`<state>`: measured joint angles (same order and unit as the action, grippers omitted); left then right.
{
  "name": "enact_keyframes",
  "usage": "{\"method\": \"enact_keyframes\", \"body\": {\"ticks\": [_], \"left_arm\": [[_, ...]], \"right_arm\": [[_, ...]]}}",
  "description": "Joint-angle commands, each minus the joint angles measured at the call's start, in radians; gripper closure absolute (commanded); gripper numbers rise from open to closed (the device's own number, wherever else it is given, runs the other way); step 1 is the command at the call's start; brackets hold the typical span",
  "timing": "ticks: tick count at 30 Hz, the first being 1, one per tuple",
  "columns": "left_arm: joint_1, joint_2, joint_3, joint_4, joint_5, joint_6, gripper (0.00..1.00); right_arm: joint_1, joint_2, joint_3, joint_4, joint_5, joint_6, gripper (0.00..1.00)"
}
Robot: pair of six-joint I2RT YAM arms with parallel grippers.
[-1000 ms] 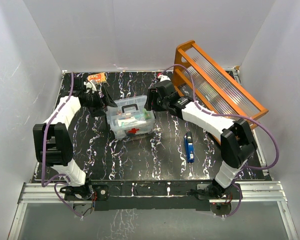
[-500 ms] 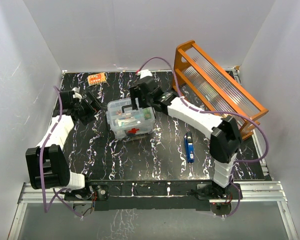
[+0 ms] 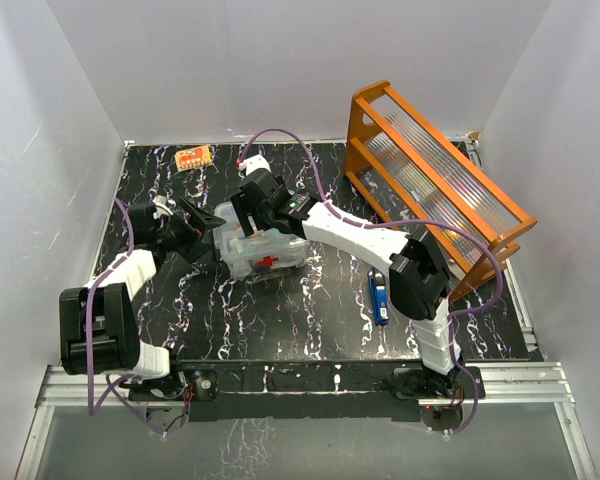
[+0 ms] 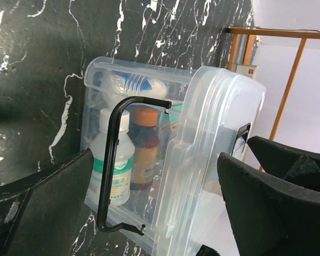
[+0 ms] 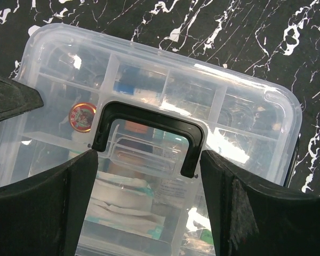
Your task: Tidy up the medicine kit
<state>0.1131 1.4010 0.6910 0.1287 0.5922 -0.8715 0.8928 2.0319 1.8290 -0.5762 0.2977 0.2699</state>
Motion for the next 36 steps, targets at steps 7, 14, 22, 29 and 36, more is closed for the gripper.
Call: {"method": "enact_keyframes", "body": {"ticks": [7, 14, 22, 29, 36], "left_arm": [[0.002, -0.028, -0.014, 0.084, 0.124, -0.077, 0.11], [0.002, -0.083, 0.089, -0.205, 0.031, 0.087, 0.27], [0.002, -0.037, 0.17, -0.356, 0.044, 0.189, 0.41], [0.001, -0.001, 0.226, -0.419, 0.067, 0.24, 0.55], [-0.002, -0.001, 0.269, -0.451, 0.081, 0.254, 0.59]], "right_arm": [[0.005, 0.016, -0.003, -0.025, 0.029, 0.012, 0.26], [0.005, 0.024, 0.0, -0.032, 0.031, 0.02, 0.29], [0.005, 0.037, -0.006, -0.043, 0.029, 0.026, 0.31], [0.005, 0.046, -0.014, -0.041, 0.027, 0.034, 0.32], [0.005, 0.058, -0.016, -0.043, 0.024, 0.034, 0.33]]}}
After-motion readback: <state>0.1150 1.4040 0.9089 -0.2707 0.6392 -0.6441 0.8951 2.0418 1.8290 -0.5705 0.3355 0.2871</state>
